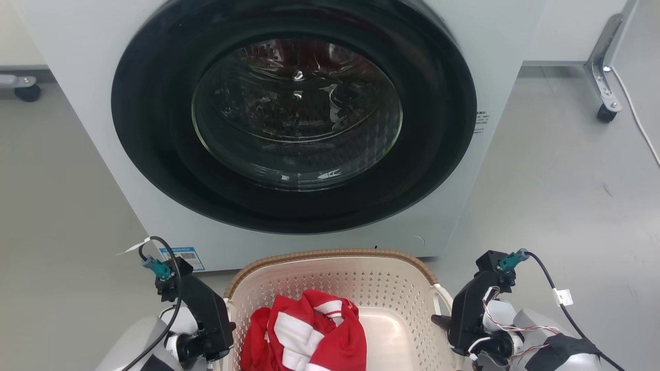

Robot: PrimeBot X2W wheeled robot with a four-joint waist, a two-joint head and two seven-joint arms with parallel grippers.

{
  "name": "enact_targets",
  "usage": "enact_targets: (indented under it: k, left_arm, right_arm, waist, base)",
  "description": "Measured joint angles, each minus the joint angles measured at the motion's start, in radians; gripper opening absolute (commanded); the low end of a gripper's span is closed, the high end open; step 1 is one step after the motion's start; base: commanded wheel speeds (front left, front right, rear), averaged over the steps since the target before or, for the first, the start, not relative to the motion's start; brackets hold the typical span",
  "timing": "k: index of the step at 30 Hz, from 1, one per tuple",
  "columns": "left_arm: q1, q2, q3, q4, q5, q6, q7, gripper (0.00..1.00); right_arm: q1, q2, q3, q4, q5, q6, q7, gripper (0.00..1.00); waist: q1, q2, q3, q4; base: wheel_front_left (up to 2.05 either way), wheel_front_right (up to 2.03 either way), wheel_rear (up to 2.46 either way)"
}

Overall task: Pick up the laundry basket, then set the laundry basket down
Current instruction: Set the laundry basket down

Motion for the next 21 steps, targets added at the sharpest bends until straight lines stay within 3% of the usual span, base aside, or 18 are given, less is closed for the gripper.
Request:
enact_targets:
  k: [21]
  left_arm:
    - [-0.046,-0.007,-0.031,-0.044,0.037,0.0,-0.206,0.0]
  right_arm:
    - [-0.059,-0.049,0.049,-0.077,-0.036,0.0,-0.142,0.0]
  waist:
    - [0.0002,0.0001,0.22,0.002]
  base:
    - [0.0,0.0,0.0]
